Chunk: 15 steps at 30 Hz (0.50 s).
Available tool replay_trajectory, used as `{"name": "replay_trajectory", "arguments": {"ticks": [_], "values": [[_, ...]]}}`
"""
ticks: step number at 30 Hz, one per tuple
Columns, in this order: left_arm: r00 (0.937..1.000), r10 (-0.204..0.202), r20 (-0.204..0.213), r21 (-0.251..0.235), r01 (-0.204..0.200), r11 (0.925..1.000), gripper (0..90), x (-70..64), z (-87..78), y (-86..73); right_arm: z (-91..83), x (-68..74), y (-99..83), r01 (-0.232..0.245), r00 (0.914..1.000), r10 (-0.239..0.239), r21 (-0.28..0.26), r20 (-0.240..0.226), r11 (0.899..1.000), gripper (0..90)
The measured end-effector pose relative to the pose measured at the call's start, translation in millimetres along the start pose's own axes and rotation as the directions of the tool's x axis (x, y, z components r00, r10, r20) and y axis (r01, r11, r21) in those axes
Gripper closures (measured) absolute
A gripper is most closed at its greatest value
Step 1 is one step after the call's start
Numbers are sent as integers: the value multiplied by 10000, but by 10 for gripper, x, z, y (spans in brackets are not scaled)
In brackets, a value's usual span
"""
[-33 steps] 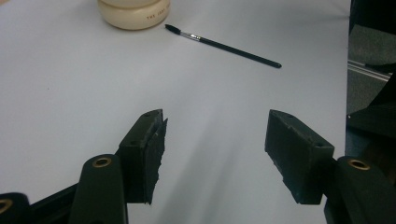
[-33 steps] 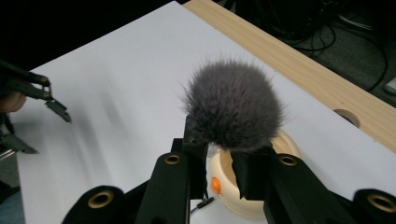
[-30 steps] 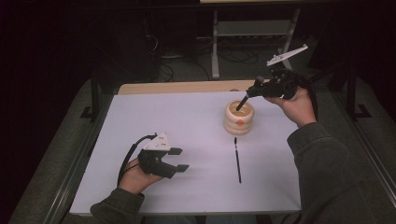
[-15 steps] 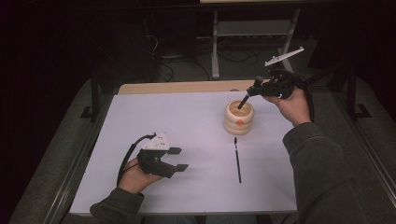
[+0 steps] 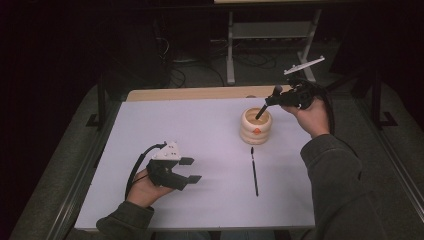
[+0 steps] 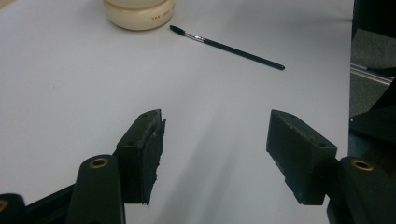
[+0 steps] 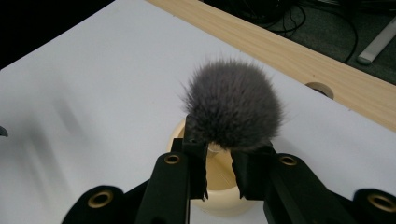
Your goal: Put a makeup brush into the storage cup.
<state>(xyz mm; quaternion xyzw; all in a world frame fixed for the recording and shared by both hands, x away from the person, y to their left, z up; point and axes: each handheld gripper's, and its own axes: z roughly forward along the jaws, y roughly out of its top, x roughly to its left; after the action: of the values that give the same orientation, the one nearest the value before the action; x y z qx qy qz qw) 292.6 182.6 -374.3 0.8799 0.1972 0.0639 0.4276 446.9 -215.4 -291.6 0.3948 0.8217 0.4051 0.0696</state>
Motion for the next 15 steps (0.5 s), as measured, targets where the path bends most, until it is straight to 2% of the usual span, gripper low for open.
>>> {"name": "replay_trajectory", "arguments": {"ticks": [9,15], "values": [[10000,13,21,34,-13,10000,356,0,2,-2,95,-6,-49,-188,9998,188,3,-3,9998,754],[10000,29,36,62,-29,10000,356,1,5,-4,157,-10,-78,-109,9998,106,154,159,9998,754]]}}
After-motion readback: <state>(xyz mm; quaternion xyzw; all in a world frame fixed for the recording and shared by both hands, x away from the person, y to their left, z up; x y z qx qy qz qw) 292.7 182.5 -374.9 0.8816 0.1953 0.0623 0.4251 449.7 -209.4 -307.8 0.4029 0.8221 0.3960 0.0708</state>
